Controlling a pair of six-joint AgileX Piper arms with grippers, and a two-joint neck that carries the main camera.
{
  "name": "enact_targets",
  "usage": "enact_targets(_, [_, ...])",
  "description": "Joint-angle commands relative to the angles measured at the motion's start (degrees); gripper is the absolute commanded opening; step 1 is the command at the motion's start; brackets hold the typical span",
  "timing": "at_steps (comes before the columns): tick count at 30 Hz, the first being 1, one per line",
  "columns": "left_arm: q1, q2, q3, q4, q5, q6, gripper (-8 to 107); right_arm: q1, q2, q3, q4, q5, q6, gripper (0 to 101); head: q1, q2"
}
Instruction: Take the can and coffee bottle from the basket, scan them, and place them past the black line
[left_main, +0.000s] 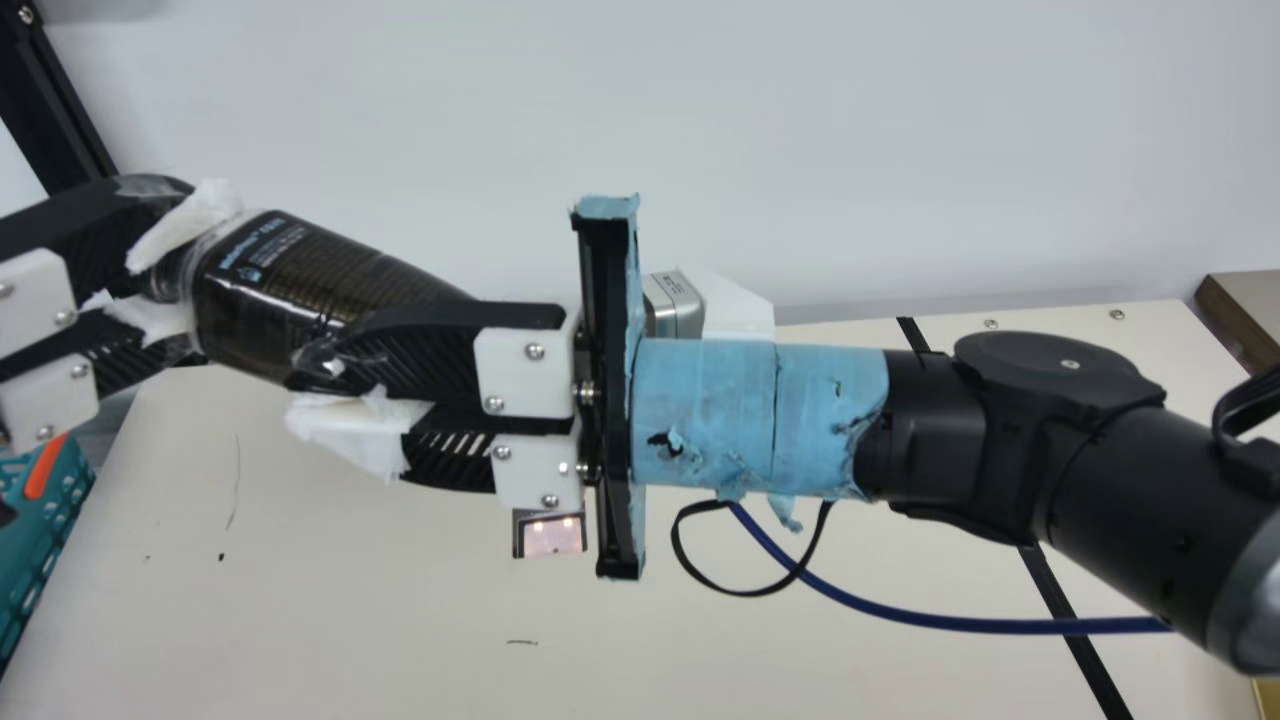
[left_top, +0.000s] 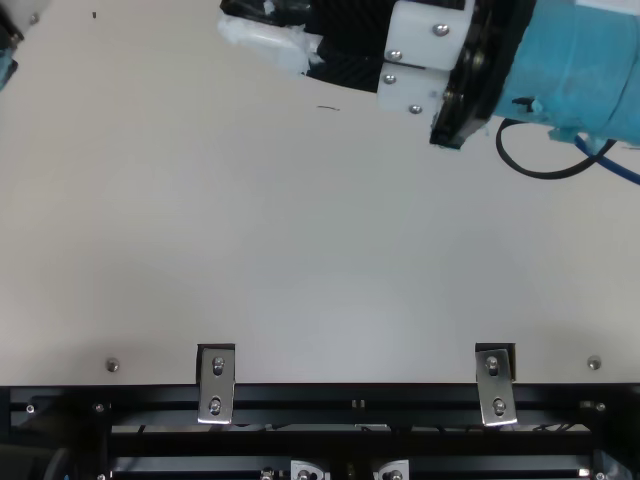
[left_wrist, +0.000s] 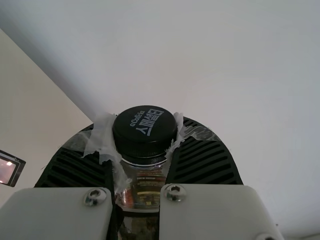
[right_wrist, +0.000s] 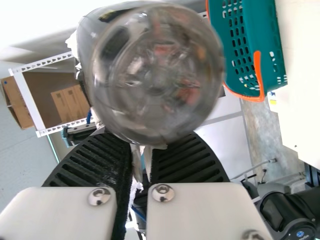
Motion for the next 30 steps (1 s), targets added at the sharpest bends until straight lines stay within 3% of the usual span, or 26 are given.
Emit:
enact_targets(1, [0.0,-0.1,0.0,0.0,0.0,-0.2,10,0.0,0.0,0.0,0.0,0.0,0.0,0,-0.4,0.0])
enact_targets(2, [0.0,-0.1,0.0,-0.1,0.0,-0.2,10,0.0,0.0,0.0,0.0,0.0,0.0,0,-0.4,0.0])
enact_targets(3, [0.0,-0.2,0.0,-0.1,0.0,-0.1,10,0.0,0.0,0.0,0.0,0.0,0.0,12,-0.4,0.0])
enact_targets(4, [0.0,-0.2,0.0,-0.1,0.0,-0.2,10,0.0,0.0,0.0,0.0,0.0,0.0,42,-0.4,0.0])
enact_targets(5, [0.0,-0.2,0.0,-0.1,0.0,-0.2,10,0.0,0.0,0.0,0.0,0.0,0.0,101,-0.4,0.0])
enact_targets(30, [1.1,-0.3,-0.1,1.0,2.0,-1.3,10,-5.0,0.8,1.0,-1.0,0.5,-0.9,101,-0.4,0.0])
